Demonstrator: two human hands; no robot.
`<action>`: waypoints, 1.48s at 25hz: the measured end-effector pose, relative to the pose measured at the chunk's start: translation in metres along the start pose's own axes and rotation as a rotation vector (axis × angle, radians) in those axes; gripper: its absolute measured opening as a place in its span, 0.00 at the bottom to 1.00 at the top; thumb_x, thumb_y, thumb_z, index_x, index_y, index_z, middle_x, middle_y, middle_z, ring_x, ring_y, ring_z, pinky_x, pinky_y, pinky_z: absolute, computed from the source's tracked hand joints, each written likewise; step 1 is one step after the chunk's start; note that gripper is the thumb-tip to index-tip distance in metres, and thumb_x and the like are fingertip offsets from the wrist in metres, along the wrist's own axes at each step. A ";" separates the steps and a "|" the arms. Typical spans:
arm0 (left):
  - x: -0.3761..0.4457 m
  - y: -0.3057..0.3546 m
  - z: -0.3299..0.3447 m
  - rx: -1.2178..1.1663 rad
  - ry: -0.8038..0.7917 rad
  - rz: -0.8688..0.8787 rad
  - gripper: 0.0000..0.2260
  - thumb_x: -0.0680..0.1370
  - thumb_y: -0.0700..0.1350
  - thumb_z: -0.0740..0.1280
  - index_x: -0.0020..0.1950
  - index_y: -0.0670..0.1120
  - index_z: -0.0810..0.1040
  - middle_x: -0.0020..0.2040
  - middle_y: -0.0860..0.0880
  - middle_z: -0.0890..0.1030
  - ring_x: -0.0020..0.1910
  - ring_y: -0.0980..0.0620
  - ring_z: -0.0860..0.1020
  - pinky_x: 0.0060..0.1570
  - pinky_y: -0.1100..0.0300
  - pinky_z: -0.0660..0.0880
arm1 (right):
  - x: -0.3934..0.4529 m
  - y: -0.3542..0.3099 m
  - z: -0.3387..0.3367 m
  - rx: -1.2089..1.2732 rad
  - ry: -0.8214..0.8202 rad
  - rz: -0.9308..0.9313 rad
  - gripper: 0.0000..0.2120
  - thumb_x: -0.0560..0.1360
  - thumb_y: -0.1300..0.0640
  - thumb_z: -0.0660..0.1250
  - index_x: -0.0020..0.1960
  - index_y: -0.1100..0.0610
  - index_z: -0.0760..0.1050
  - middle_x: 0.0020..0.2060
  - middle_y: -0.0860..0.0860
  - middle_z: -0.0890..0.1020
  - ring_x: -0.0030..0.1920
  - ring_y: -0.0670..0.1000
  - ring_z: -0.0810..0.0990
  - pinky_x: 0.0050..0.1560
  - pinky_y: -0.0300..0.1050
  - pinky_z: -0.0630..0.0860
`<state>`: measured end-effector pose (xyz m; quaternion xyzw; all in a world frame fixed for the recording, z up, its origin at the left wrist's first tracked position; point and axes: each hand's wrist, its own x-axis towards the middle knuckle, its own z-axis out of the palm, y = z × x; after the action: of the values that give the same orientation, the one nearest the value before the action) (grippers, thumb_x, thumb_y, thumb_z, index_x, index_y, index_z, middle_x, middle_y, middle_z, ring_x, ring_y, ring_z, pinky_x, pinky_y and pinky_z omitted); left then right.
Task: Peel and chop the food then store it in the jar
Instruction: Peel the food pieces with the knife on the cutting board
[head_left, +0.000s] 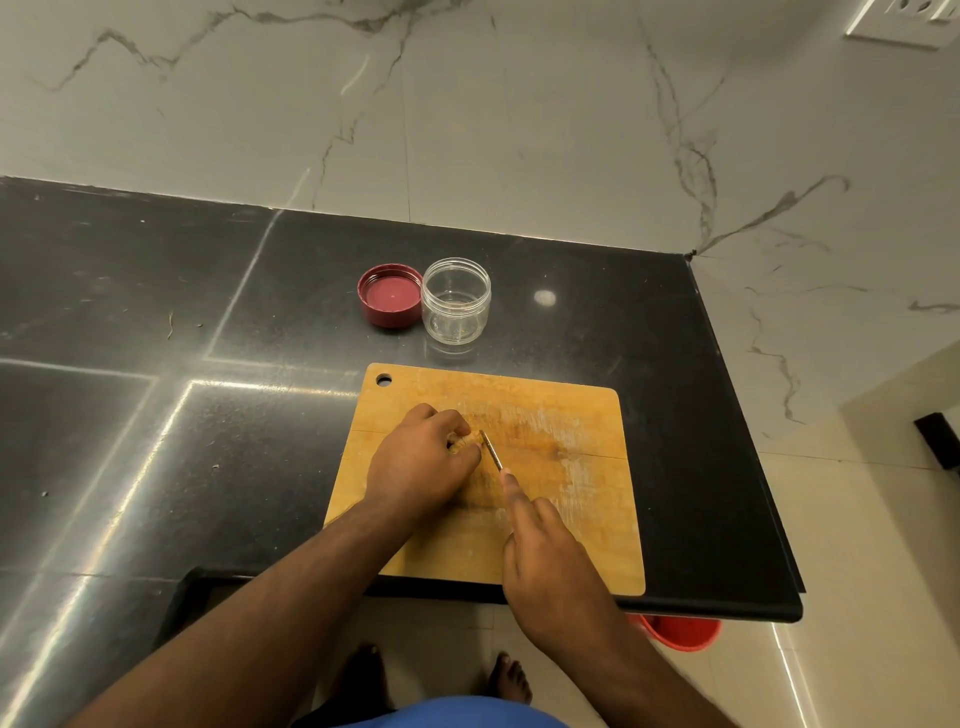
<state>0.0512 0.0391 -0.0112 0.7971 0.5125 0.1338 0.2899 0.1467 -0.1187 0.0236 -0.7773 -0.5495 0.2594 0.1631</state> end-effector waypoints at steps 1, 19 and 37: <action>0.000 0.000 0.000 -0.002 0.000 -0.001 0.15 0.77 0.57 0.67 0.61 0.54 0.80 0.56 0.54 0.77 0.49 0.55 0.78 0.43 0.59 0.77 | 0.001 0.000 0.001 -0.004 -0.004 0.001 0.27 0.84 0.54 0.50 0.80 0.44 0.43 0.52 0.44 0.66 0.41 0.47 0.73 0.39 0.41 0.73; -0.018 -0.011 -0.025 -0.279 0.028 -0.164 0.19 0.75 0.54 0.74 0.63 0.51 0.77 0.48 0.56 0.79 0.46 0.57 0.77 0.40 0.63 0.73 | 0.003 0.028 -0.014 0.363 0.013 0.080 0.25 0.83 0.57 0.56 0.78 0.45 0.58 0.71 0.38 0.65 0.69 0.34 0.61 0.65 0.26 0.58; -0.010 0.007 -0.010 -0.194 -0.103 -0.082 0.30 0.74 0.45 0.74 0.75 0.53 0.69 0.56 0.53 0.76 0.47 0.57 0.76 0.43 0.66 0.73 | -0.003 0.010 -0.015 0.138 -0.018 0.013 0.26 0.83 0.54 0.53 0.80 0.44 0.51 0.66 0.44 0.70 0.58 0.39 0.69 0.59 0.34 0.68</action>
<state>0.0464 0.0309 0.0015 0.7494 0.5137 0.1295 0.3971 0.1629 -0.1243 0.0311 -0.7654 -0.5267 0.3048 0.2094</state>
